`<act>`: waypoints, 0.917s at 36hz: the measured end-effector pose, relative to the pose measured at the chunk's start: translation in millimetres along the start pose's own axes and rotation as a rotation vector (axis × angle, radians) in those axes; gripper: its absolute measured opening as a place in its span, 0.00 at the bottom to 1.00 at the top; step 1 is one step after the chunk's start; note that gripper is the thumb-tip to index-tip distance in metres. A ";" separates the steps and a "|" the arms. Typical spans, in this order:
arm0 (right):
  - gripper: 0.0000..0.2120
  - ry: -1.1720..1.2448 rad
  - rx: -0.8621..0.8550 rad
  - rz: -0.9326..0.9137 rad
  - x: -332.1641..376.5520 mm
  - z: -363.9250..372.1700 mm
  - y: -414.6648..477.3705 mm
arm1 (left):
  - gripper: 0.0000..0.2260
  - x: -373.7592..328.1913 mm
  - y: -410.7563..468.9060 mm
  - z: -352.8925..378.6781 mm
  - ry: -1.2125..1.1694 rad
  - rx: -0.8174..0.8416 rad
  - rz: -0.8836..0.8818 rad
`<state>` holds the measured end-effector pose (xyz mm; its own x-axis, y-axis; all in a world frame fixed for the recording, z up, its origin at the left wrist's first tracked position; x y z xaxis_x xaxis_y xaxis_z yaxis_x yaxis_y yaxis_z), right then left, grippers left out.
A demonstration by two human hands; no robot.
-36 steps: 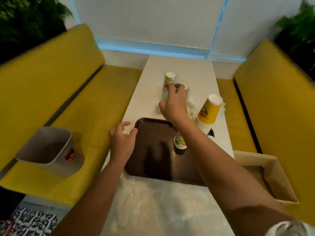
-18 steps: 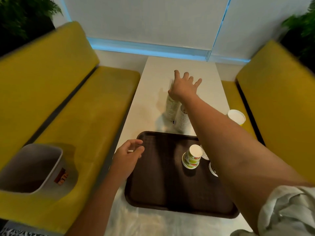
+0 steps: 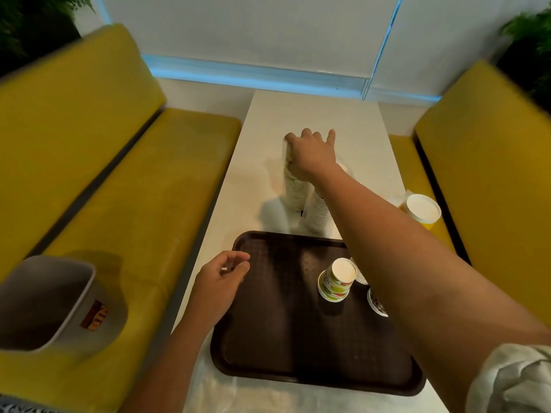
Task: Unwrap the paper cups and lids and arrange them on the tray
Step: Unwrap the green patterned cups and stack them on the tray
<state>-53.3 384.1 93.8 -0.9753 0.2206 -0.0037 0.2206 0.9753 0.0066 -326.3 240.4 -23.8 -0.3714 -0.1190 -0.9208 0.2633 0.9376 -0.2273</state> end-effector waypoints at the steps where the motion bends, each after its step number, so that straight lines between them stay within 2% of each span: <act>1: 0.27 -0.006 0.007 -0.025 2.1 -0.8 -1.5 | 0.04 0.5 0.2 0.5 0.002 0.001 0.003; 9: 0.24 -0.063 -0.064 -0.153 21.0 -8.1 -16.8 | 0.04 0.5 -1.9 0.8 0.003 -0.009 0.022; 13: 0.23 -0.038 -0.162 -0.128 26.1 -19.7 -32.1 | 0.04 1.5 -3.8 -4.0 0.024 -0.020 0.012; 16: 0.22 0.067 -0.260 -0.078 26.9 -38.5 -54.4 | 0.04 2.0 -6.7 -7.1 0.027 -0.038 -0.020; 21: 0.24 0.530 -0.436 0.018 15.1 -62.3 -127.2 | 0.07 -9.8 -13.4 -12.0 -0.180 -0.123 -0.123; 24: 0.25 0.799 -0.550 0.093 7.0 -61.9 -186.6 | 0.18 -30.0 -21.2 -9.8 -0.438 -0.143 -0.182; 26: 0.24 0.980 -0.581 0.182 1.4 -51.5 -225.3 | 0.20 -47.3 -31.2 -4.5 -0.665 -0.113 -0.236; 29: 0.21 1.353 -0.517 0.298 -1.0 -23.0 -277.9 | 0.17 -75.2 -47.3 1.9 -0.870 -0.038 -0.212; 31: 0.19 1.510 -0.459 0.301 -1.1 -4.2 -313.2 | 0.25 -89.6 -61.0 9.1 -0.928 0.013 -0.176; 33: 0.21 1.560 -0.372 0.293 -3.2 11.9 -342.3 | 0.31 -96.8 -71.0 13.7 -0.964 -0.011 -0.166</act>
<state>-125.6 49.6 79.6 -0.0117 -0.0572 0.9983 0.6015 0.7971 0.0528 -296.9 180.9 77.1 0.4854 -0.4612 -0.7428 0.2634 0.8872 -0.3788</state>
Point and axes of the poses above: each hand's wrist, its own y-axis towards the middle knuckle, its own z-axis out of the palm, x = y × z, the point moved 6 cm from there along y, towards the middle knuckle, and after that the axes turned 2 degrees about x, right-handed, at the moved point
